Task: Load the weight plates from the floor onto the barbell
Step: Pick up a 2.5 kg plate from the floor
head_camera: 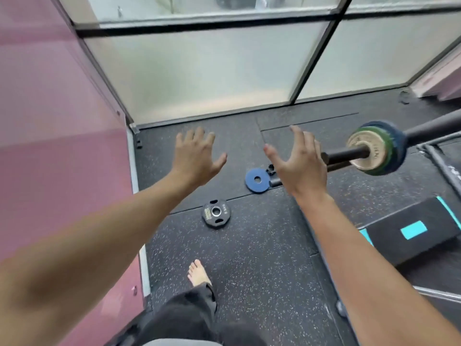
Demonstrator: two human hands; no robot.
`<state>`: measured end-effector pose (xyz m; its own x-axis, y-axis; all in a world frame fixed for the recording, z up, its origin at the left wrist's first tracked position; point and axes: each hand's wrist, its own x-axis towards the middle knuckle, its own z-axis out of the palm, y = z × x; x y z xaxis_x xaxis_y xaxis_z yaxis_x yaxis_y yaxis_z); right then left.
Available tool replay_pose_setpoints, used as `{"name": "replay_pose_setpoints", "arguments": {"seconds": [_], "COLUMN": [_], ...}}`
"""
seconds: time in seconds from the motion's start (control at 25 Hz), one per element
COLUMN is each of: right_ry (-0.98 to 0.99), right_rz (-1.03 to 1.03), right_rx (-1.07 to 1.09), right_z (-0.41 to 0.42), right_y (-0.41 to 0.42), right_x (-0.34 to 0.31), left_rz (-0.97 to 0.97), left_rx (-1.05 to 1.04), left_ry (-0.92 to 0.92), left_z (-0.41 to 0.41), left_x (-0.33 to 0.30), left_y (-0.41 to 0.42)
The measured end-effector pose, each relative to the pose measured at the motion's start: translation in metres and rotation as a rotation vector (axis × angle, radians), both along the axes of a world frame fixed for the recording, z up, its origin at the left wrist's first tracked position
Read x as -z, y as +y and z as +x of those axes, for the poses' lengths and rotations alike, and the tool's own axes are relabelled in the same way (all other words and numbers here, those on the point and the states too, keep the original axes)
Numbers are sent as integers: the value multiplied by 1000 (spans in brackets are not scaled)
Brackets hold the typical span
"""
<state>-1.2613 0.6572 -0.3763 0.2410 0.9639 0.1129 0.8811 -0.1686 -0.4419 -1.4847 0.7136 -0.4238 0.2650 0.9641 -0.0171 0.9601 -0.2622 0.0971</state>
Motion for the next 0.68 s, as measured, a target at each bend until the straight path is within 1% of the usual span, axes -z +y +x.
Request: {"name": "replay_pose_setpoints", "arguments": {"seconds": [0.24, 0.4, 0.56, 0.68], "right_ry": [72, 148, 228, 210], "right_rz": [-162, -301, -478, -578], "right_rx": [-69, -57, 68, 118], "right_z": [-26, -33, -37, -43], "right_y": [57, 82, 95, 89], "right_x": [107, 204, 329, 435], "left_rz": [-159, -259, -371, -456], "left_rx": [-120, -195, -195, -205], "left_ry": [4, 13, 33, 36], "left_z": [-10, -13, -14, -10], "left_x": [100, 182, 302, 402], "left_y": [25, 40, 48, 47]}}
